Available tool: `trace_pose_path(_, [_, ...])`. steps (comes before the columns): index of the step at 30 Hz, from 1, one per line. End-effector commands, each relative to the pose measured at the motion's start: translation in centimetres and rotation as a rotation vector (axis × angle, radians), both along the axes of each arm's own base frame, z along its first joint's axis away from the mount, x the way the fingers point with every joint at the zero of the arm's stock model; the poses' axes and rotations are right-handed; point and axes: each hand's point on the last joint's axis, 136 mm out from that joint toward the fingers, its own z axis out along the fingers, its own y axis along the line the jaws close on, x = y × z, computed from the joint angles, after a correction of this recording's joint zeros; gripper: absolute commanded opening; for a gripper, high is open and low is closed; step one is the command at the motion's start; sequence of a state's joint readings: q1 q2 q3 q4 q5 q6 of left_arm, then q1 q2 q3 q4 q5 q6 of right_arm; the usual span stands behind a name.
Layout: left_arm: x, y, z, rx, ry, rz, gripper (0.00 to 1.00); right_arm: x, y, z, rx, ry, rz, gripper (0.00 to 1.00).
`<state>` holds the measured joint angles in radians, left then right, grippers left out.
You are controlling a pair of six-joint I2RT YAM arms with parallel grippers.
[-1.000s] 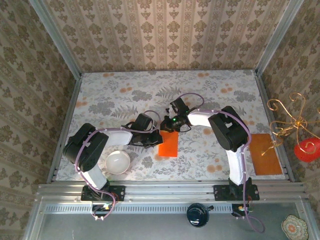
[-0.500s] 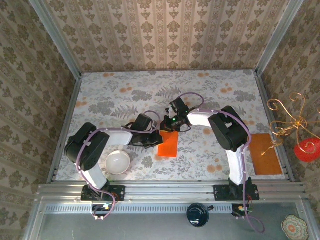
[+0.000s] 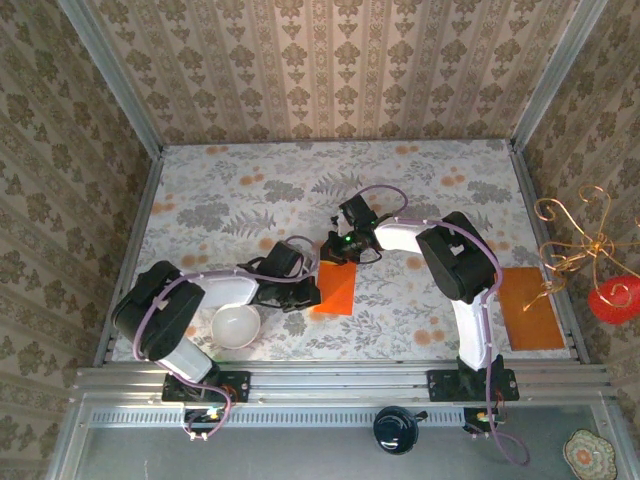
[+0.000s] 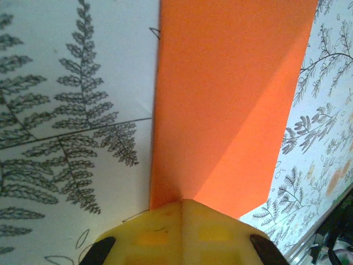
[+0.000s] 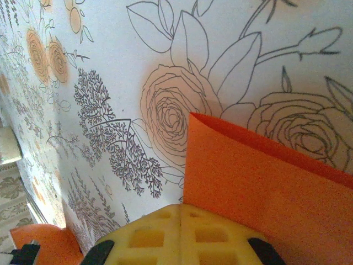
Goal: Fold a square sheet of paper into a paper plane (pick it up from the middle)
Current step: First fold the square sheet of paper in half at the center of the table.
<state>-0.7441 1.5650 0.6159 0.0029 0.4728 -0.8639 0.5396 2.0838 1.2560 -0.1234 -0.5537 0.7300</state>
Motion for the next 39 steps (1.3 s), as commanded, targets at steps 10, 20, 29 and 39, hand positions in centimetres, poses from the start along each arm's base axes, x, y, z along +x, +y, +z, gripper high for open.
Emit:
trace_pose_path(10, [-3.5,2.4,-1.6,0.115,0.057,-0.024,0.02,-1.2,-2.5,-3.7,-0.143,0.07,-0.035,0.05])
trace_pose_path(20, [0.3,-0.1,3.8,0.011,-0.097,-0.013,0.08,0.0,-1.1,5.5,0.005,-0.102,-0.026,0.19])
trace_pose_path(29, [5.6,-1.6,5.8,-0.115,-0.134,0.018,0.22,-0.7,-8.2,7.7,-0.108,-0.123,-0.289,0.38])
trace_pose_path(39, [9.8,-2.7,4.3,-0.091,-0.125,-0.027,0.22,-4.3,-10.8,5.3,-0.12,-0.039,-0.373,0.48])
